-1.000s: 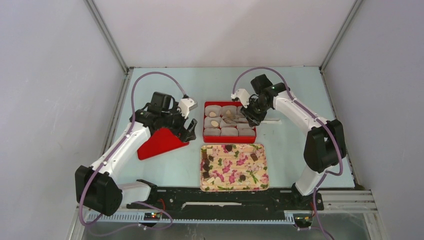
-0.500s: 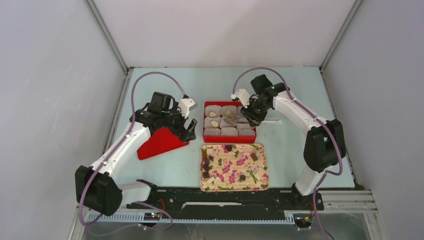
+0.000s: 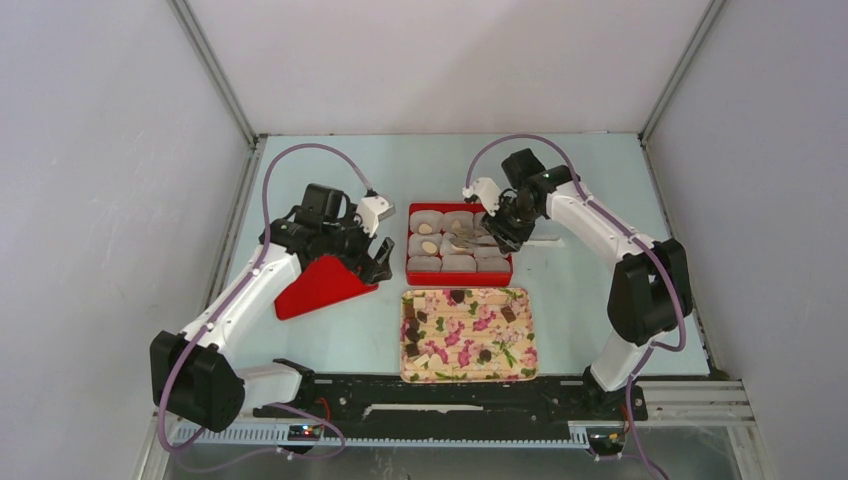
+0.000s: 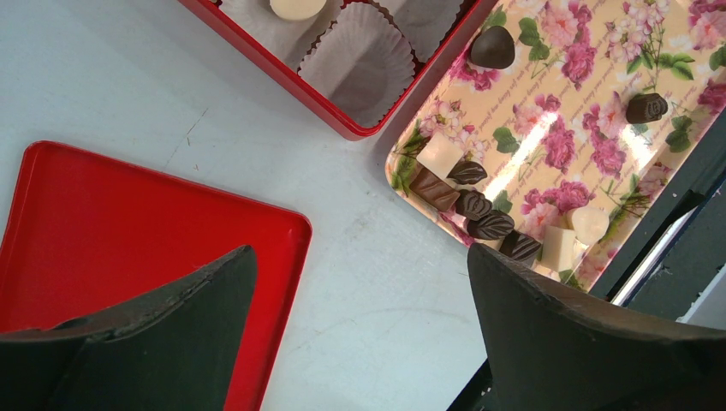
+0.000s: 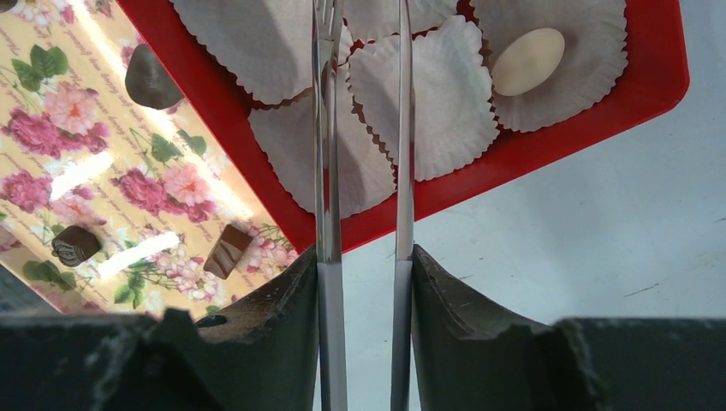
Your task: Pack the chocolate
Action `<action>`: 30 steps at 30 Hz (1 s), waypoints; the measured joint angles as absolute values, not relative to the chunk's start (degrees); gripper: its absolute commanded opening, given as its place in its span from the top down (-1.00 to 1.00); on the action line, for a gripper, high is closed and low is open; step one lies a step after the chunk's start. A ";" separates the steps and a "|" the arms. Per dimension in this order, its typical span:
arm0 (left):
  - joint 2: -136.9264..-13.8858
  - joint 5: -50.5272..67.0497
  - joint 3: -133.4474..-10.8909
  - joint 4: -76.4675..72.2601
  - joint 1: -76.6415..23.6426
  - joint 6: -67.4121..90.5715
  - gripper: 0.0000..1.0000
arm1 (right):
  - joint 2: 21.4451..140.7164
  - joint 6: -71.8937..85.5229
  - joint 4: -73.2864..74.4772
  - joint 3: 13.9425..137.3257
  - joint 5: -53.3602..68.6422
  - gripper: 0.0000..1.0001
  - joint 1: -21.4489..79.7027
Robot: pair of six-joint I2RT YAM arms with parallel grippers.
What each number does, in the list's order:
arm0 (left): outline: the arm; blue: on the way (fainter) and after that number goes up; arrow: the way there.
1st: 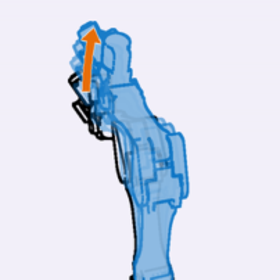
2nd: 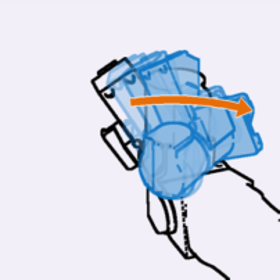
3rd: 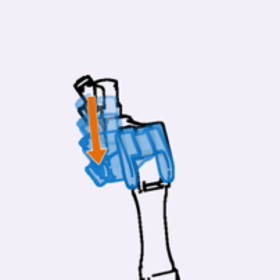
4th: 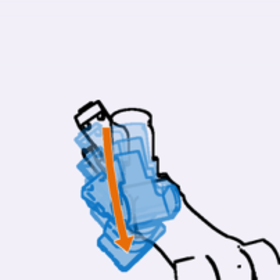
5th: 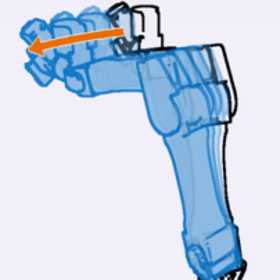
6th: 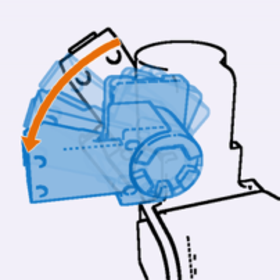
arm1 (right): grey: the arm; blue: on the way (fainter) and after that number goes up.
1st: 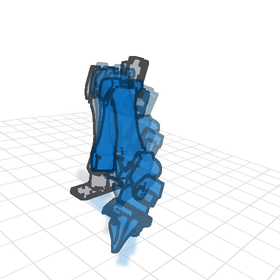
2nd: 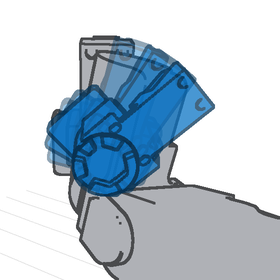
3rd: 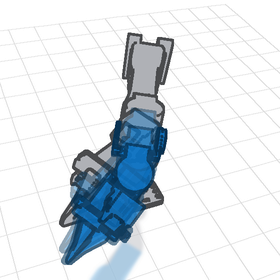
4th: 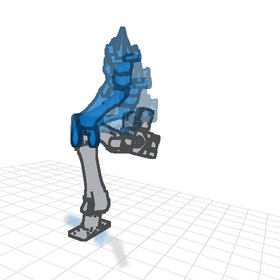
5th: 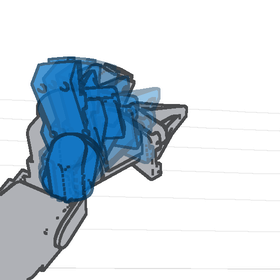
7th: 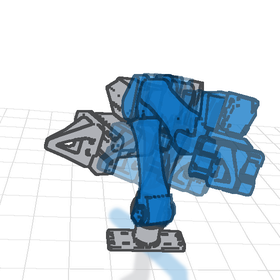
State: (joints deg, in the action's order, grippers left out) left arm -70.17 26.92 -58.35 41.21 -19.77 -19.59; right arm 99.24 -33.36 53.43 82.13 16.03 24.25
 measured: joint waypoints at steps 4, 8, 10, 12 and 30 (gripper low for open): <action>-70.17 26.92 -58.35 41.21 -19.77 -19.59 -0.97 | 97.54 -33.39 53.82 82.11 16.73 0.27 24.38; -70.19 26.89 -58.35 41.21 -19.77 -19.59 -0.97 | 92.71 -34.33 54.76 80.84 19.27 0.28 25.26; -70.17 26.89 -58.35 41.19 -19.77 -19.59 -0.97 | 89.38 -35.53 55.92 79.57 21.30 0.28 26.98; -70.17 26.89 -58.35 41.19 -19.77 -19.59 -0.97 | 87.18 -36.47 57.08 78.89 22.79 0.27 29.39; -70.17 26.48 -58.35 41.19 -19.77 -19.59 -0.97 | 88.20 -41.71 63.86 74.89 23.00 0.16 46.57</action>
